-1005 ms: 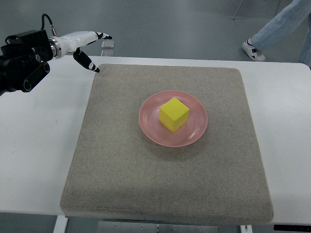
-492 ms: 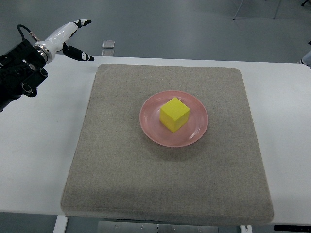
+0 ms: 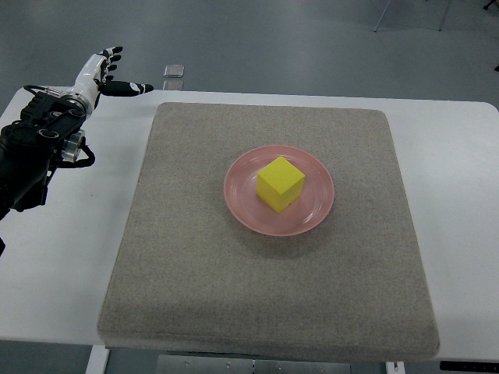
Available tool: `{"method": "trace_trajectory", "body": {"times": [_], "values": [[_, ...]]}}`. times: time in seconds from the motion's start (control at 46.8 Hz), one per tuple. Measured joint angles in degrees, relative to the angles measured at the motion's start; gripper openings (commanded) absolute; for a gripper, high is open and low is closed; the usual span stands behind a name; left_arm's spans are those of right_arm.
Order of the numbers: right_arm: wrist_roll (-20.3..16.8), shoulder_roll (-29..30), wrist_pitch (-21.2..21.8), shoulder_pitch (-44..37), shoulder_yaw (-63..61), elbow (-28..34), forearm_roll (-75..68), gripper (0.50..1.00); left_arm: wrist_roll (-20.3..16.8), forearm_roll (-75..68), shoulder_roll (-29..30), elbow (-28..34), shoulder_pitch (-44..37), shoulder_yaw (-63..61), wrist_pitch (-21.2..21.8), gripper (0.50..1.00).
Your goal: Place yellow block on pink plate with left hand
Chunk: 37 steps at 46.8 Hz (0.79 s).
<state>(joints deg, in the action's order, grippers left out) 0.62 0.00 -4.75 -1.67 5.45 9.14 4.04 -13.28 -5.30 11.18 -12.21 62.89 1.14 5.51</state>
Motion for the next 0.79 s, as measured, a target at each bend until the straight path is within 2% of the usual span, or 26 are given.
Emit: {"method": "trace_trajectory", "body": {"times": [0.086, 0.214, 0.428, 0.535, 0.791], "values": [[0.00, 0.00, 0.00, 0.00, 0.00, 0.00, 0.00, 0.924, -0.14, 4.61, -0.04, 0.00, -0.62, 2.32, -2.12, 0.984], [0.00, 0.00, 0.00, 0.00, 0.00, 0.00, 0.00, 0.924, -0.97, 6.16, -0.09, 0.03, -2.04, 5.64, -7.65, 0.981], [0.00, 0.00, 0.00, 0.01, 0.00, 0.00, 0.00, 0.924, -5.94, 6.26, -0.03, 0.01, -3.78, 11.46, -14.60, 0.984], [0.00, 0.00, 0.00, 0.00, 0.00, 0.00, 0.00, 0.924, -8.25, 6.36, 0.07, 0.03, -4.49, 18.60, -20.22, 0.986], [0.00, 0.00, 0.00, 0.00, 0.00, 0.00, 0.00, 0.924, -8.44, 7.04, -0.36, 0.01, -5.91, 23.90, -21.34, 0.988]]}}
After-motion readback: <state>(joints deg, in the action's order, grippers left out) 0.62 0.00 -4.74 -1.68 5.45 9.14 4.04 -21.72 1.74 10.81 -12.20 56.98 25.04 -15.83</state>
